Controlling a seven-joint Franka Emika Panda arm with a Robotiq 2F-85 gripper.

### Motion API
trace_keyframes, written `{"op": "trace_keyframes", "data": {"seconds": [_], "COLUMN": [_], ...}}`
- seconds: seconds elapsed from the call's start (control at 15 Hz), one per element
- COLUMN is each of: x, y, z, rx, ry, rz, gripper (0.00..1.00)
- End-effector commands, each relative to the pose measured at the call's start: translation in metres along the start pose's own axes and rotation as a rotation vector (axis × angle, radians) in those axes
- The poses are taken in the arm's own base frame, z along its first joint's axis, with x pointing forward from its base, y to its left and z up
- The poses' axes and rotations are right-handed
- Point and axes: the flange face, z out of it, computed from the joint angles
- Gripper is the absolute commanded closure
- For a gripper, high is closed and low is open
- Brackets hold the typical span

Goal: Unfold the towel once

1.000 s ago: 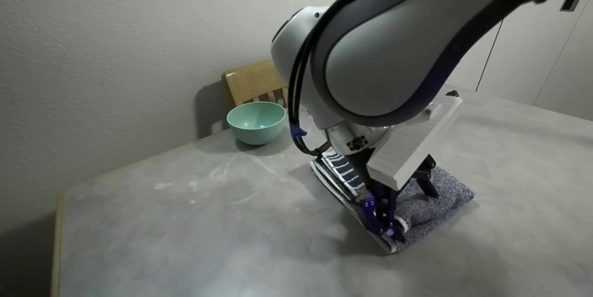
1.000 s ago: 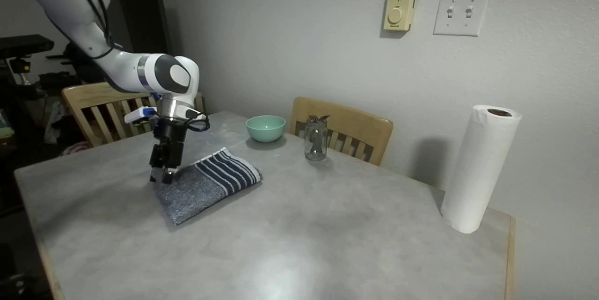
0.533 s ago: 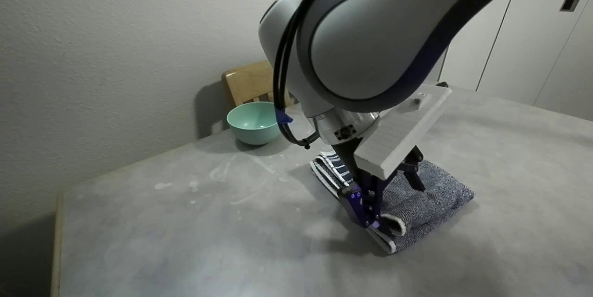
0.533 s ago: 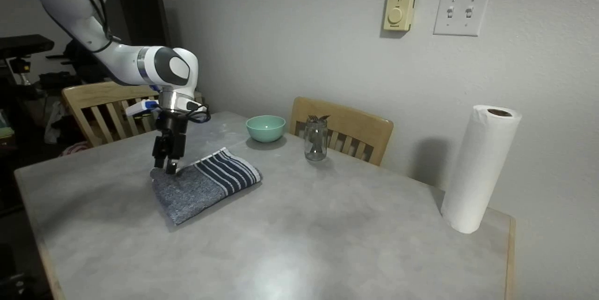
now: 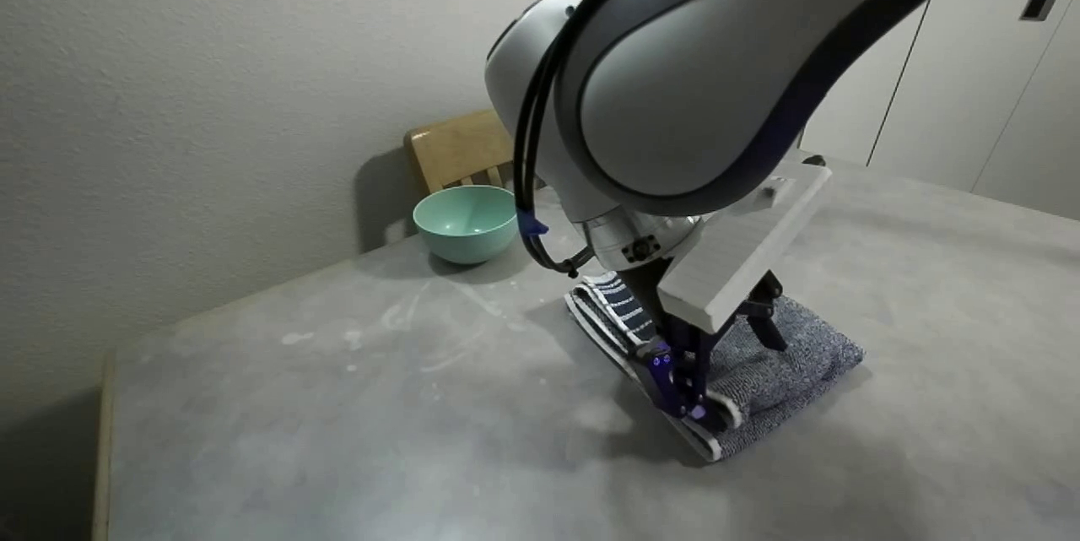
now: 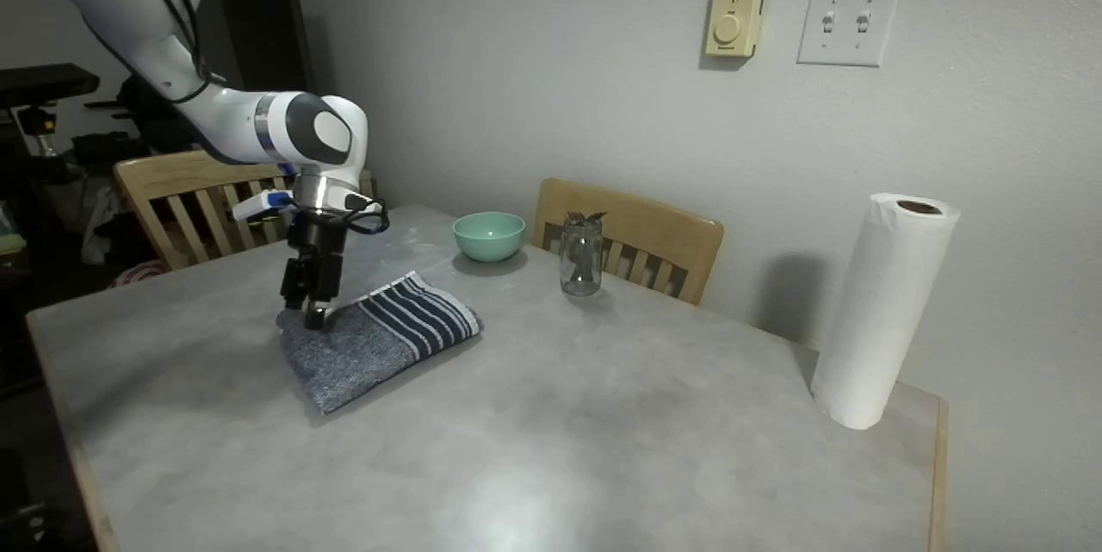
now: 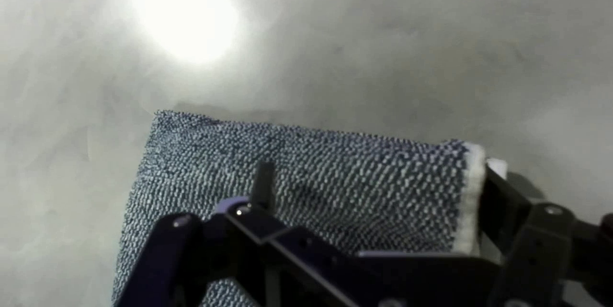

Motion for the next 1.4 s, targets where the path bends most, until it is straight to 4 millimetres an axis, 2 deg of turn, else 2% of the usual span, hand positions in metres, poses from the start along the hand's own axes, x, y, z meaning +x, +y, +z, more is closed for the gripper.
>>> {"op": "trace_keyframes", "data": {"seconds": [0.0,0.07,0.47,0.73,0.8,1.33], "x": [0.000,0.001,0.002,0.001,0.001,-0.005], "y": [0.009,0.009,-0.001,-0.006,-0.008,-0.015], "z": [0.003,0.003,-0.004,-0.013,-0.016,-0.027], "rx": [0.005,0.008,0.038,0.155,0.185,0.396], "ry": [0.016,0.019,0.050,0.128,0.150,0.257], "rz": [0.015,0.016,-0.016,-0.122,-0.156,-0.495], "gripper": [0.10,0.26,0.67,0.96,1.00,0.99]}}
